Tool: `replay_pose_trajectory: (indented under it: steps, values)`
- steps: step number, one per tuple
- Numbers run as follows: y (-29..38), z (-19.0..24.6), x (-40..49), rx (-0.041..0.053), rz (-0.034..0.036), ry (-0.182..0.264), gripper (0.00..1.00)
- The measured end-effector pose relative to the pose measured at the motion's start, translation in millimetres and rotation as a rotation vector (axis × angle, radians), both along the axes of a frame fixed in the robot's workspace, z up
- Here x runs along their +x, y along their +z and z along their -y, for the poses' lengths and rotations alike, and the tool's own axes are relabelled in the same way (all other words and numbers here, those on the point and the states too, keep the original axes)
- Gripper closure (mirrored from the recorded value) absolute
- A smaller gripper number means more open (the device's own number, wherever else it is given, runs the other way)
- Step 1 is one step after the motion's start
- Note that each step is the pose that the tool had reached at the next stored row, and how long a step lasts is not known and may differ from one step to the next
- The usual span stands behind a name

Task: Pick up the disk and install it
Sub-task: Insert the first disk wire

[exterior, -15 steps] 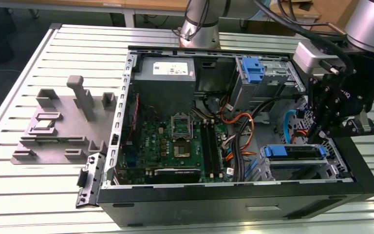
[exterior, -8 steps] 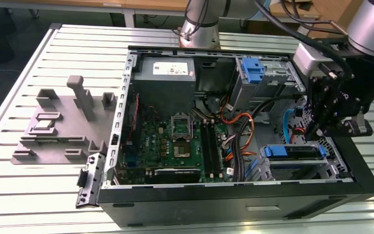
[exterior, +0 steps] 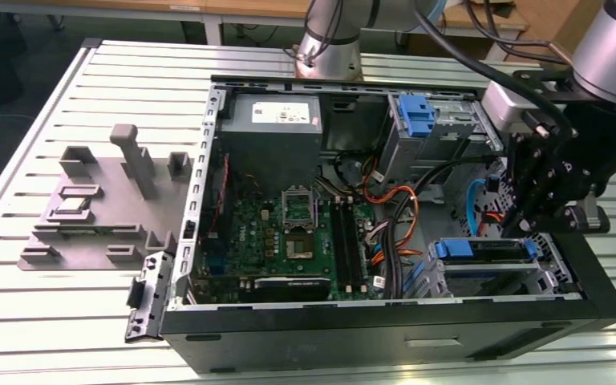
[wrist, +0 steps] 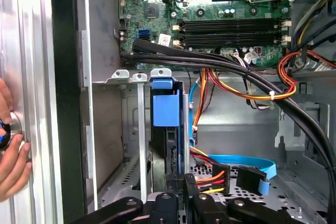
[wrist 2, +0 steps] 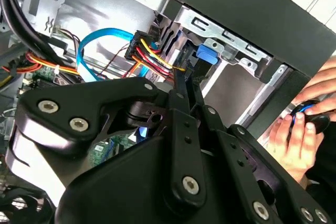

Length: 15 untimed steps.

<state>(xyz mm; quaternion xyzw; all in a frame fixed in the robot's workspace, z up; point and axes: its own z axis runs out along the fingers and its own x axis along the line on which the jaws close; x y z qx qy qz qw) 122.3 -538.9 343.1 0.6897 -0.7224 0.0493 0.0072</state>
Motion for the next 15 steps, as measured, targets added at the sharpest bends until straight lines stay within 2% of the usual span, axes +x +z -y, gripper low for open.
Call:
replay_pose_trajectory:
  steps: [4,9,15]
  values:
    - [-2.1,-0.1,0.0,-0.0002,0.0000,-0.022,0.83]
    - [-3.0,-0.1,0.0,0.0003,0.0000,-0.024,0.83]
    - [-4.8,1.1,-1.2,0.0000,-0.0001,0.013,0.83]
